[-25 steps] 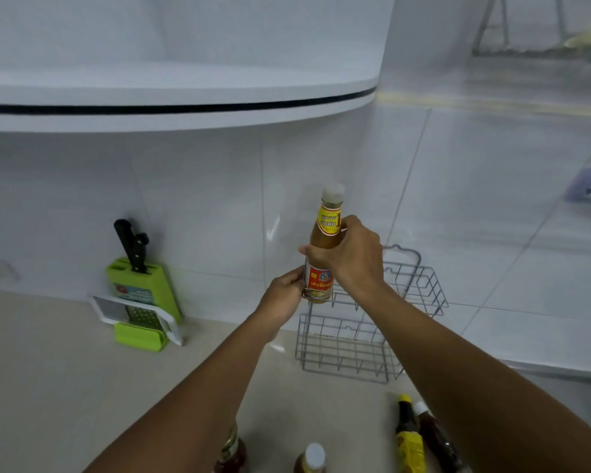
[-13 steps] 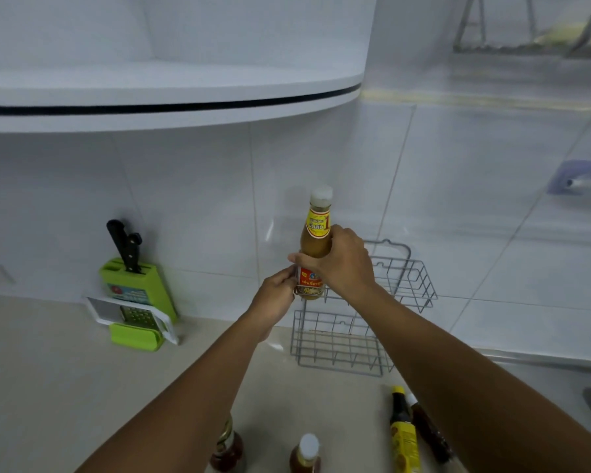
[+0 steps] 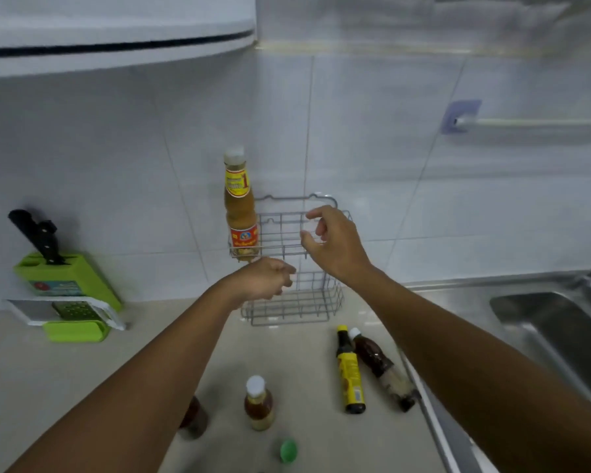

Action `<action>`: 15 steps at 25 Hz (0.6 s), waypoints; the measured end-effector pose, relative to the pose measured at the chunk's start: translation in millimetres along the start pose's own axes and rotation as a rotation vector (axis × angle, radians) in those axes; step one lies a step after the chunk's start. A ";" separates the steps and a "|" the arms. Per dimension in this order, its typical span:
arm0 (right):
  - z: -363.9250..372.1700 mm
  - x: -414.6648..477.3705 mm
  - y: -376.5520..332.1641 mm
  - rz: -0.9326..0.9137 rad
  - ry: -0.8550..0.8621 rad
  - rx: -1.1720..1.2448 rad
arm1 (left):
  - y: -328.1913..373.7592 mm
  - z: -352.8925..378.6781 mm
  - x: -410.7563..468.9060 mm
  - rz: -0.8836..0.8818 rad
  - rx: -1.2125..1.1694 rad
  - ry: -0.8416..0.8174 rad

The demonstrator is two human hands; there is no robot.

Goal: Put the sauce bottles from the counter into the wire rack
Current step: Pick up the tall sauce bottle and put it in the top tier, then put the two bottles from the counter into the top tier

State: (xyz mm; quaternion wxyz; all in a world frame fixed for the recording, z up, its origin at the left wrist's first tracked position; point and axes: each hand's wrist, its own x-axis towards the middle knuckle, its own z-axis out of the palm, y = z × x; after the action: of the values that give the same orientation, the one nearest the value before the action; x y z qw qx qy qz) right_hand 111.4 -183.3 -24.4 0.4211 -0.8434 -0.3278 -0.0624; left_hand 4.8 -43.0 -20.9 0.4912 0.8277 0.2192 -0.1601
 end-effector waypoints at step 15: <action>-10.7 -180.3 197.8 0.609 -0.632 -0.458 | -48.2 240.5 89.0 -0.341 0.140 0.013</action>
State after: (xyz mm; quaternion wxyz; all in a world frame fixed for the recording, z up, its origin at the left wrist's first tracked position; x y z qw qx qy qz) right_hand 92.9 -366.7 -218.8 0.1039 -0.9494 -0.1561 0.2520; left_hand 43.6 -216.9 -211.6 0.3969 0.8116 0.3477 -0.2506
